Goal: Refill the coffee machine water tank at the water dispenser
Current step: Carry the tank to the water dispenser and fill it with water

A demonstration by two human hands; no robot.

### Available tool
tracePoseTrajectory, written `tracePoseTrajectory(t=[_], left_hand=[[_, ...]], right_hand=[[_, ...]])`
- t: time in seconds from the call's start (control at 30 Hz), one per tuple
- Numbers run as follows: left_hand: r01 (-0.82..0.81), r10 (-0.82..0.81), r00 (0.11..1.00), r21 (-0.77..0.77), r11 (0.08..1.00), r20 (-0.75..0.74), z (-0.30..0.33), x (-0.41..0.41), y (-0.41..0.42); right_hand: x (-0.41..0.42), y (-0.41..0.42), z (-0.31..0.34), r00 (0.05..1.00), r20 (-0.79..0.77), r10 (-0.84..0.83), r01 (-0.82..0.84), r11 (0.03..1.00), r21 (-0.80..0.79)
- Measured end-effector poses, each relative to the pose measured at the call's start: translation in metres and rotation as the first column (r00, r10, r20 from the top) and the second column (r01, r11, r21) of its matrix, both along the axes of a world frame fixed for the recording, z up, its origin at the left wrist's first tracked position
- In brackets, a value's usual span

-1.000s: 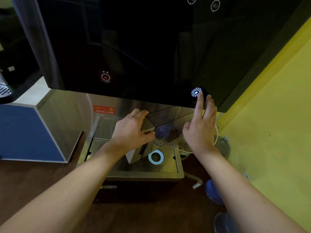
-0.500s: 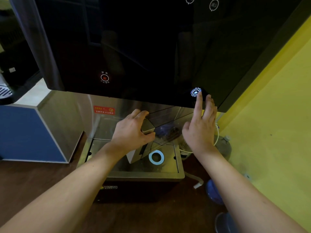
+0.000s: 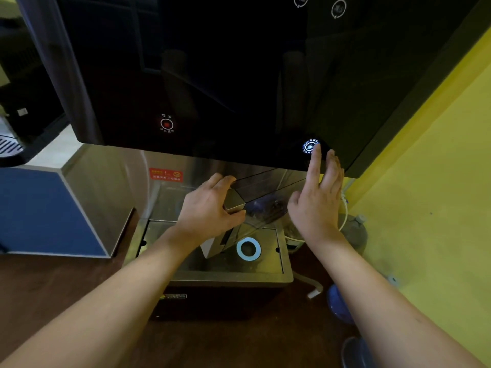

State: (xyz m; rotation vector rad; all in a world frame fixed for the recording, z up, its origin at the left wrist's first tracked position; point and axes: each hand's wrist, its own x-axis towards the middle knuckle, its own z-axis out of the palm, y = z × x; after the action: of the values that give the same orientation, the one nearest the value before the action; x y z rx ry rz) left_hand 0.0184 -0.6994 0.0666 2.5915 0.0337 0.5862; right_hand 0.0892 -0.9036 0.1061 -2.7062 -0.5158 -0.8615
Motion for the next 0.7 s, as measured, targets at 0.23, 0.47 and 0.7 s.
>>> tracePoseTrajectory(t=[0.23,0.47,0.7], left_hand=[[-0.004,0.003,1.000,-0.020,1.000,-0.006,-0.001,-0.001,-0.001],[0.005,-0.006,1.000,-0.034,0.999,-0.023,0.001,-0.009,-0.003],[0.047,-0.048,0.997,-0.014,0.999,-0.054,0.004,-0.034,0.001]], right_hand=[[-0.001,-0.001,-0.001,0.999,0.026,0.032,-0.034,0.995,0.092],[0.000,-0.028,-0.015,0.906,-0.151,0.397,-0.420,0.890,-0.180],[0.018,-0.011,-0.005,0.808,-0.451,0.378,-0.543,0.775,-0.324]])
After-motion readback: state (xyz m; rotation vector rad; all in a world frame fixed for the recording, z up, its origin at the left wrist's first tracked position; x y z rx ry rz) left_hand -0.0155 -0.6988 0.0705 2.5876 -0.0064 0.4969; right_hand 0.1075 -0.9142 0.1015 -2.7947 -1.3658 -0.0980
